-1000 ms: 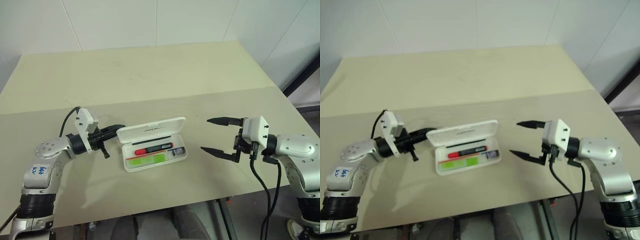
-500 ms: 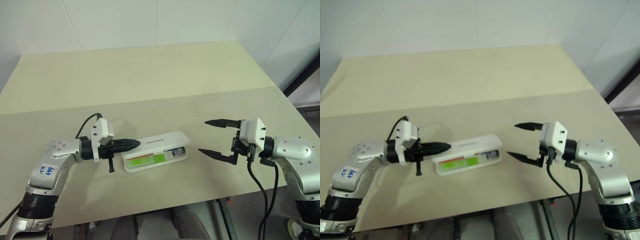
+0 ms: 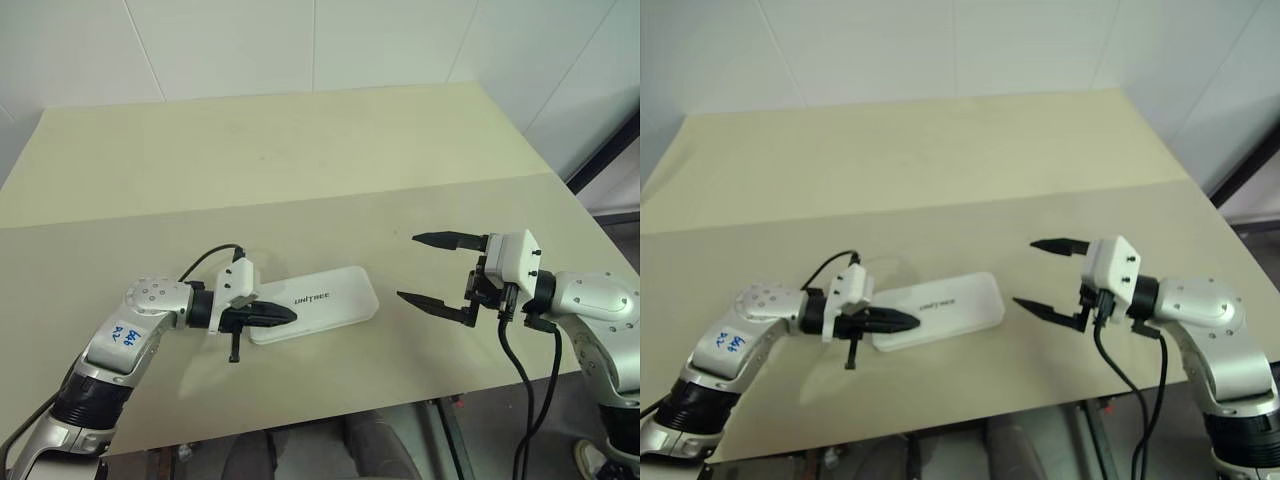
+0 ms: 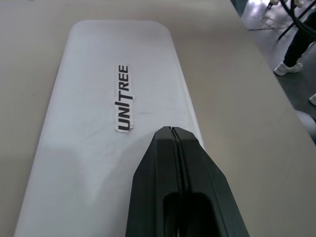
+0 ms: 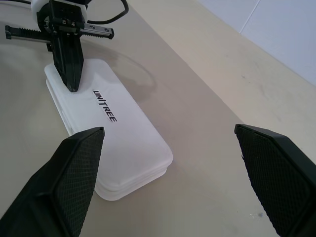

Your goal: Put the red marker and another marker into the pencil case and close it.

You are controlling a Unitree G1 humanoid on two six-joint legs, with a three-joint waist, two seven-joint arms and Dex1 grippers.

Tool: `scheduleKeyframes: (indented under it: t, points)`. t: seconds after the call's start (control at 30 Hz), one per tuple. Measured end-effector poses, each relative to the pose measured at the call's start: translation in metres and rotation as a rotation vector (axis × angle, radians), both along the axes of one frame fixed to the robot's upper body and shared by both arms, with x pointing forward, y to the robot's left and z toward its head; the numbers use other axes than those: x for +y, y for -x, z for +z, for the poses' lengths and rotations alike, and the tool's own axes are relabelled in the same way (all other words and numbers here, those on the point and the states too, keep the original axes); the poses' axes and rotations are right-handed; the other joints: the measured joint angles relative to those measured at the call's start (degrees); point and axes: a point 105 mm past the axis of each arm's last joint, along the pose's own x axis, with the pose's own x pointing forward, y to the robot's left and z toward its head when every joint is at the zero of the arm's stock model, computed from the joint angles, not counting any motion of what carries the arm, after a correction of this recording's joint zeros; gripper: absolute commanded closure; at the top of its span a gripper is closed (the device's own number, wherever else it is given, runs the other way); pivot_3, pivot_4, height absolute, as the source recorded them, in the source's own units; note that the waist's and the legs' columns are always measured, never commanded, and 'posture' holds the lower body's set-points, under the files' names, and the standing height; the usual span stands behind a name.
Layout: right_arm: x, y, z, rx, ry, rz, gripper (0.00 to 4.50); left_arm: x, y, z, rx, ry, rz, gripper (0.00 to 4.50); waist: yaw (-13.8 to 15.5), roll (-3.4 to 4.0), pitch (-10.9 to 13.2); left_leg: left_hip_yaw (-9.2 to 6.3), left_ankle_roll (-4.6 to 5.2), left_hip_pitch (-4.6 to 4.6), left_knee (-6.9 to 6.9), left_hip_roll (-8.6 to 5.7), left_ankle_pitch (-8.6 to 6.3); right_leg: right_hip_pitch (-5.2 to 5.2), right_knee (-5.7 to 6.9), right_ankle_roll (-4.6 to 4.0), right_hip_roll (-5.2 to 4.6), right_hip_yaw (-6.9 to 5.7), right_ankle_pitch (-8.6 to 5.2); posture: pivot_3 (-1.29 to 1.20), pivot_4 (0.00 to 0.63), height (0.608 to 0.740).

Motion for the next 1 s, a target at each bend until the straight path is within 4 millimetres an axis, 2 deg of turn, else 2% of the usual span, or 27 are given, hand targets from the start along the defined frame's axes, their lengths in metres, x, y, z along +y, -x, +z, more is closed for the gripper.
scheduleKeyframes:
  t: [0.33,0.67,0.83,0.9,1.0]
  points:
    - [0.001,0.002,-0.001,0.008,-0.011,-0.016,0.00,-0.003,-0.011,0.000,-0.050,-0.026,0.072,4.49,0.43,-0.02,-0.02,0.00,0.03,0.07,0.18,0.00,0.02,0.09,0.01,-0.09,0.00,0.00,0.10,0.00,0.150,0.740]
    - [0.002,0.000,0.002,-0.003,-0.016,-0.024,0.00,-0.008,-0.007,-0.002,-0.058,-0.030,0.092,4.49,0.94,-0.03,-0.03,0.00,0.02,0.05,0.14,0.00,0.01,0.10,-0.03,-0.07,0.00,0.00,0.07,0.00,0.150,0.740]
    - [0.005,-0.001,0.004,-0.014,-0.024,-0.013,0.00,-0.005,-0.004,0.002,-0.017,0.039,0.123,4.49,0.86,-0.03,-0.03,-0.01,0.02,0.02,0.12,0.00,0.01,0.06,-0.02,-0.07,0.01,-0.01,0.06,0.00,0.150,0.740]
    - [0.005,-0.001,0.003,-0.007,-0.027,-0.009,0.00,0.003,-0.002,0.009,-0.002,0.102,0.140,4.49,0.80,-0.03,-0.03,0.00,0.02,0.01,0.10,0.00,0.01,0.03,-0.02,-0.07,0.01,0.00,0.06,0.00,0.150,0.740]
    - [0.005,-0.003,0.002,0.004,-0.028,-0.002,0.00,0.015,-0.002,0.030,-0.040,0.193,0.151,4.49,0.88,-0.04,-0.02,0.00,0.02,-0.01,0.09,0.00,0.01,0.02,-0.03,-0.07,0.01,-0.01,0.06,0.00,0.150,0.740]
